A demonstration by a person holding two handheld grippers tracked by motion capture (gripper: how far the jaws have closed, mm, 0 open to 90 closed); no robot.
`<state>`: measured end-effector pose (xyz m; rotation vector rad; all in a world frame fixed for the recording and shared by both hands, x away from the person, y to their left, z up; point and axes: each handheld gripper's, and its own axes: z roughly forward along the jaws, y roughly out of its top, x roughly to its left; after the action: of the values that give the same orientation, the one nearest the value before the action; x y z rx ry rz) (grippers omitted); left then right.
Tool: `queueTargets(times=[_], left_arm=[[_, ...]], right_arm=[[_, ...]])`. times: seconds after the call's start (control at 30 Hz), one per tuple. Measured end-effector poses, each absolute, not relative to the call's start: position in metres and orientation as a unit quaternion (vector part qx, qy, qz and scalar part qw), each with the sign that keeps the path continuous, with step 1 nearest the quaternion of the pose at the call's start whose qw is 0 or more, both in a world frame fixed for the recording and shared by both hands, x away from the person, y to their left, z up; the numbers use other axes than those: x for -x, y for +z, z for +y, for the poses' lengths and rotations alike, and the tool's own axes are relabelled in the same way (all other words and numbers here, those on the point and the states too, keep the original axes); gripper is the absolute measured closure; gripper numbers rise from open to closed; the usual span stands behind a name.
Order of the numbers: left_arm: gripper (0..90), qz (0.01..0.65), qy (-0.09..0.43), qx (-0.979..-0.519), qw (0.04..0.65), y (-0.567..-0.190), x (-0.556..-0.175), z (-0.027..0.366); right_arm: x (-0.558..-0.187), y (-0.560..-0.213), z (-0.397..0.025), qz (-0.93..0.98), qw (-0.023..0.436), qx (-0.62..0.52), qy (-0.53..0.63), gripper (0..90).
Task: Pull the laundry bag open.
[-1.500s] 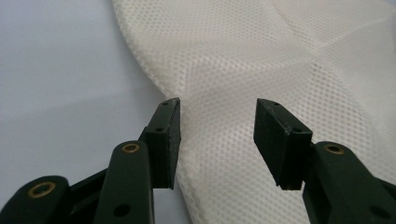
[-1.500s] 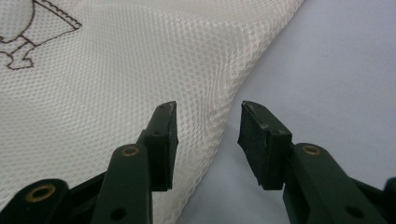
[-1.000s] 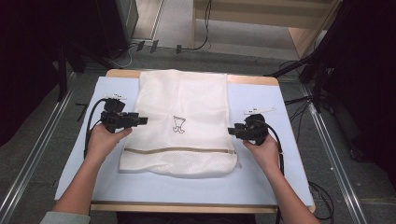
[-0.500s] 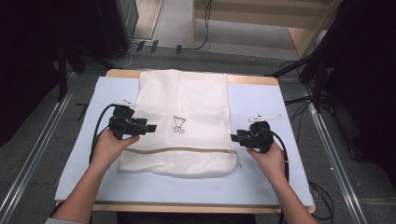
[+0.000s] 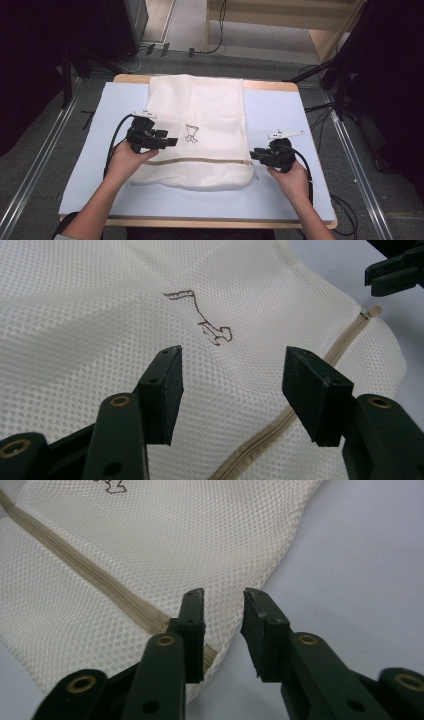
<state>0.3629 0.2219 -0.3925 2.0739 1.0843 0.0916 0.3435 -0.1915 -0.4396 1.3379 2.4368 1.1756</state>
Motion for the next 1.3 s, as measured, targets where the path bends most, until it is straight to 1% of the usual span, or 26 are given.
queueTargets(times=[0.13,0.27,0.4,0.5,0.63,1.13,1.3], left_arm=[[42.3,0.418,0.032,-0.819,0.391,-0.393,-0.364,0.216],[42.4,0.413,0.028,-0.823,0.389,-0.394,-0.366,0.21],[42.3,0.413,0.019,-0.822,0.392,-0.396,-0.367,0.204],[41.9,0.417,0.008,-0.818,0.395,-0.398,-0.369,0.2],[42.1,0.409,0.01,-0.825,0.389,-0.4,-0.37,0.195],[42.4,0.382,0.003,-0.843,0.379,-0.406,-0.366,0.171],[43.5,0.373,-0.004,-0.847,0.379,-0.408,-0.365,0.163]], right_arm=[[-0.342,-0.444,-0.191,0.808,0.048,-0.447,0.381,80.3],[-0.34,-0.449,-0.188,0.81,0.042,-0.448,0.375,82.6],[-0.339,-0.453,-0.185,0.815,0.032,-0.445,0.37,87.0],[-0.339,-0.455,-0.182,0.817,0.028,-0.444,0.367,87.4],[-0.336,-0.455,-0.179,0.818,0.025,-0.441,0.369,87.5],[-0.336,-0.456,-0.159,0.826,0.027,-0.419,0.375,86.6],[-0.336,-0.453,-0.161,0.826,0.035,-0.419,0.376,86.7]])
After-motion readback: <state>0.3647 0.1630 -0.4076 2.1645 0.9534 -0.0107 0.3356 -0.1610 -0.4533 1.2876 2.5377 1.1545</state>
